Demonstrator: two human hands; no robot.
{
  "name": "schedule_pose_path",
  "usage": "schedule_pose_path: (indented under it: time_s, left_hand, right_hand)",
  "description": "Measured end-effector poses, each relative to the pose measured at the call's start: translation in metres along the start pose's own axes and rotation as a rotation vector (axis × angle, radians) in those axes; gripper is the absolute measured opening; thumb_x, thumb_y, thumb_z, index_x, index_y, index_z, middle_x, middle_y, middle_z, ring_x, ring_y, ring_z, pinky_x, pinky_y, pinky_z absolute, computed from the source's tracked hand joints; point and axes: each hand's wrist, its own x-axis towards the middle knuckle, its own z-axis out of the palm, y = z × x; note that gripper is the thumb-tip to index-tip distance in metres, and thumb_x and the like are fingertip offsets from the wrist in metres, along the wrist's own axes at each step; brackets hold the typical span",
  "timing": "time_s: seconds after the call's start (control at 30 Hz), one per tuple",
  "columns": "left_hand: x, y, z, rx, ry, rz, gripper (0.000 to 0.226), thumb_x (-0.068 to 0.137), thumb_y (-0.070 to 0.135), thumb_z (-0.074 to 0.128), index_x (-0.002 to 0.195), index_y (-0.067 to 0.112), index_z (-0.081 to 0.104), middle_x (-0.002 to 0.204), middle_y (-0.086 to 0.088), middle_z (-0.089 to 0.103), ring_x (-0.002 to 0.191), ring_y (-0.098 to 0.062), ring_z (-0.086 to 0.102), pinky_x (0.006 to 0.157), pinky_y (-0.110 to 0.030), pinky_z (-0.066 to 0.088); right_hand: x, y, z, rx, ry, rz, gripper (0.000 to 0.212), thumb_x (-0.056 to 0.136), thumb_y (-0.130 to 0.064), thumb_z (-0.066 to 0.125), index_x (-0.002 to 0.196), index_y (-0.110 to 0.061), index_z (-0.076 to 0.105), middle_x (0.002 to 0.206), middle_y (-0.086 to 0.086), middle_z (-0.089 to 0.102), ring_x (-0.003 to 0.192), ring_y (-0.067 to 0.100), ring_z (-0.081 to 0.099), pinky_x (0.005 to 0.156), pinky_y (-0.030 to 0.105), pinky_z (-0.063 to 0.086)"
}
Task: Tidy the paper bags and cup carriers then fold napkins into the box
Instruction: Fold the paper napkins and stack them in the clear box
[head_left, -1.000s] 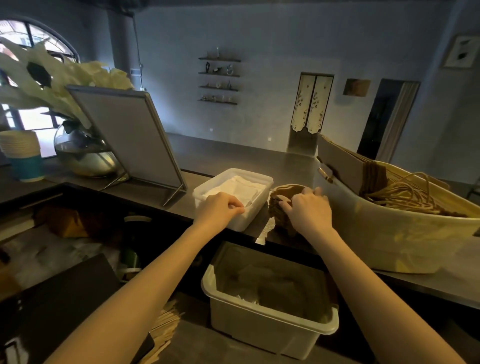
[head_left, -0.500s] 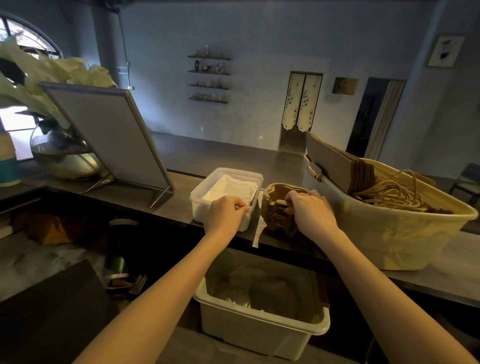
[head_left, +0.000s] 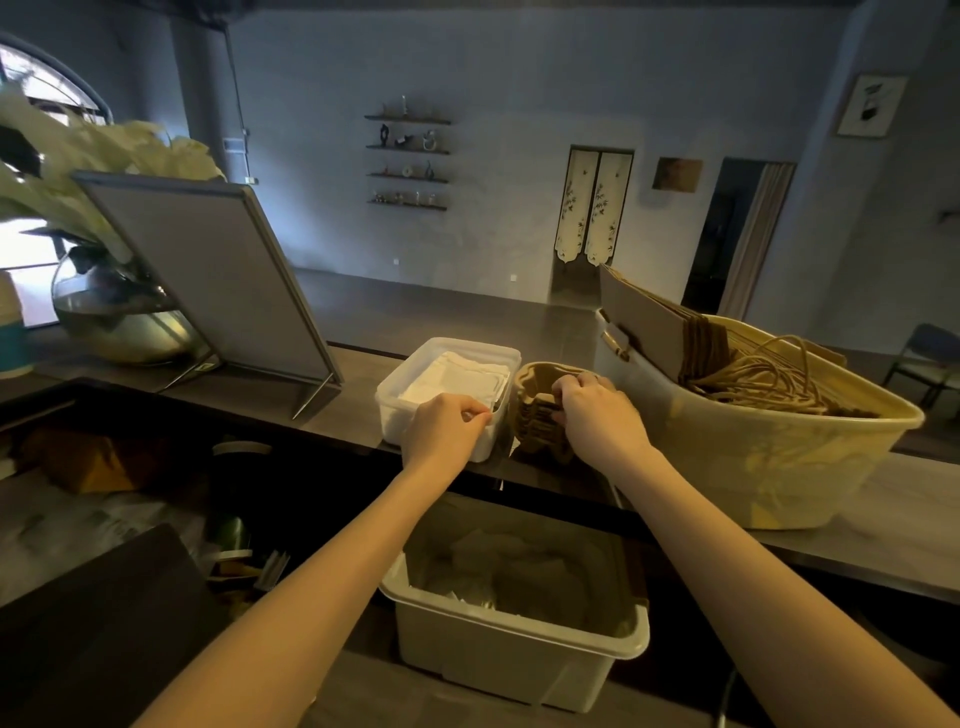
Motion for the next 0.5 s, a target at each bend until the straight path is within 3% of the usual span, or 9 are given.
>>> schedule_pose_path:
  time_s: [0.13,0.3,0.37,0.5]
  left_hand:
    - [-0.002,0.008,-0.007,0.024,0.005,0.004,0.028,0.097,0.029,0.046,0.107,0.015,0.068,0.108,-0.004,0.067,0.083,-0.012,0.054,0.071,-0.027,0.05]
    - [-0.008,0.044,-0.014,0.038,0.043,0.122,0.028,0.098,0.03,0.043,0.107,0.015,0.065,0.104,-0.003,0.066,0.086,-0.012,0.058,0.071,-0.026,0.05]
    - [-0.012,0.06,-0.009,-0.03,-0.011,0.132,0.026,0.098,0.031,0.043,0.102,0.018,0.065,0.098,0.0,0.066,0.085,-0.011,0.058,0.071,-0.026,0.05]
    - [-0.021,0.095,0.011,-0.297,-0.134,0.091,0.019,0.097,0.026,0.045,0.093,0.021,0.063,0.082,0.006,0.064,0.08,-0.011,0.061,0.076,-0.028,0.054]
  right_hand:
    - [-0.011,0.002,-0.01,0.161,0.117,-0.001,0.036,0.095,-0.028,0.052,0.129,-0.014,0.051,0.126,0.005,0.054,0.112,0.02,0.053,0.09,0.031,0.048]
    - [-0.036,0.011,-0.047,0.357,0.353,0.046,0.024,0.097,-0.025,0.048,0.11,-0.013,0.063,0.099,0.001,0.066,0.083,0.011,0.06,0.071,0.025,0.053]
    - [-0.05,0.021,-0.059,0.388,0.408,0.082,0.023,0.098,-0.025,0.046,0.108,-0.013,0.064,0.089,-0.002,0.065,0.073,0.008,0.059,0.062,0.019,0.048]
    - [-0.077,0.055,-0.077,0.421,0.505,0.195,0.022,0.098,-0.027,0.046,0.1,-0.015,0.065,0.083,-0.002,0.066,0.07,0.006,0.057,0.06,0.015,0.043]
